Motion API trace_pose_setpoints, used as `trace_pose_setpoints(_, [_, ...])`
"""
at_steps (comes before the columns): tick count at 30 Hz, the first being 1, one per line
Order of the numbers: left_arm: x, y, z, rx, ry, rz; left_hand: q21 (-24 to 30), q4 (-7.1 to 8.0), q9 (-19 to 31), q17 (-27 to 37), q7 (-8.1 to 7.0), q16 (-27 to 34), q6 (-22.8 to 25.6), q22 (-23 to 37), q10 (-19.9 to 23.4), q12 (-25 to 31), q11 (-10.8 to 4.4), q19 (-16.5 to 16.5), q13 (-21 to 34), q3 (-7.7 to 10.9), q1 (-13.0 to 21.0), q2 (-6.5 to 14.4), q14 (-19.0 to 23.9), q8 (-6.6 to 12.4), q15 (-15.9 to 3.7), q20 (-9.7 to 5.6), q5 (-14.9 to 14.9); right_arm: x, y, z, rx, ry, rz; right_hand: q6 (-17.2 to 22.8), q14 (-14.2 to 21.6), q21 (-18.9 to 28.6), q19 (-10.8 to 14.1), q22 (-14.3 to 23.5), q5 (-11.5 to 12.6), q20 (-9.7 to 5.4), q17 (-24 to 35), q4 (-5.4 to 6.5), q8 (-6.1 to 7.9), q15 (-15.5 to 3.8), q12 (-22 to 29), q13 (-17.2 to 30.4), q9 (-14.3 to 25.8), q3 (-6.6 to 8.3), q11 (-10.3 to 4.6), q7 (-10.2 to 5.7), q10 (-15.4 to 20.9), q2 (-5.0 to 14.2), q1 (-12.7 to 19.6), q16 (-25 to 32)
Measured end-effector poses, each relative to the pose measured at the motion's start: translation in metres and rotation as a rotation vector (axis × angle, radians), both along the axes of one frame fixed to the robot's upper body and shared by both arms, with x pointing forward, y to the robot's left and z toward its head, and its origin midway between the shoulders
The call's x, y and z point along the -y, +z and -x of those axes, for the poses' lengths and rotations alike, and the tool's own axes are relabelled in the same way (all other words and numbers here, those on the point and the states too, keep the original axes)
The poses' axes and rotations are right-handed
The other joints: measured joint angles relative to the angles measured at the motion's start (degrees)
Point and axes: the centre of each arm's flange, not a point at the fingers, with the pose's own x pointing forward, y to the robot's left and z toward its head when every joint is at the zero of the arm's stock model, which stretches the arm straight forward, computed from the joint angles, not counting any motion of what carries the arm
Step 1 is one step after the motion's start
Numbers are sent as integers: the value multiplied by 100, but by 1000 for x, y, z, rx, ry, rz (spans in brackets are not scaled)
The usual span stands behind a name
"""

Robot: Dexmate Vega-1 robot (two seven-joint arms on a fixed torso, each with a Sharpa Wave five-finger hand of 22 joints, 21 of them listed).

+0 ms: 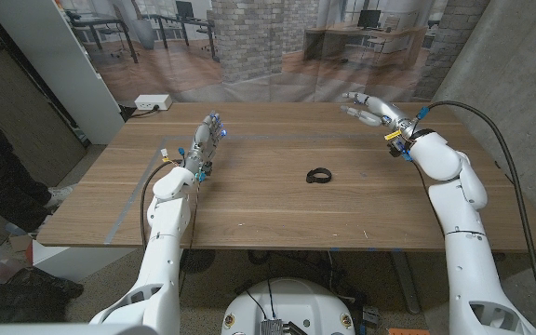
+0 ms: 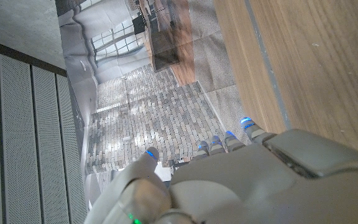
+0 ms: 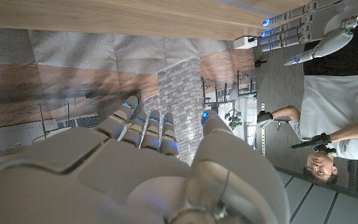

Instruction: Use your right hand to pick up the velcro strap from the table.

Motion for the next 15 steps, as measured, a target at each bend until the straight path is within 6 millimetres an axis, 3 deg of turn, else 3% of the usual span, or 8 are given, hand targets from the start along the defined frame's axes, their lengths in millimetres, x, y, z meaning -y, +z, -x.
trace_pose_setpoints(15, [-1,-1,3,3,1,0,0,-7,0,0,0,0,0,0,0,0,0,0,0,-41,0,0,0,0,0,0,0,-7,0,4,-14,-57,107,83,103,34,119,0,0,-38,0,-110,0,-40,0,0,0,15,-28,-20,91,13,92,0])
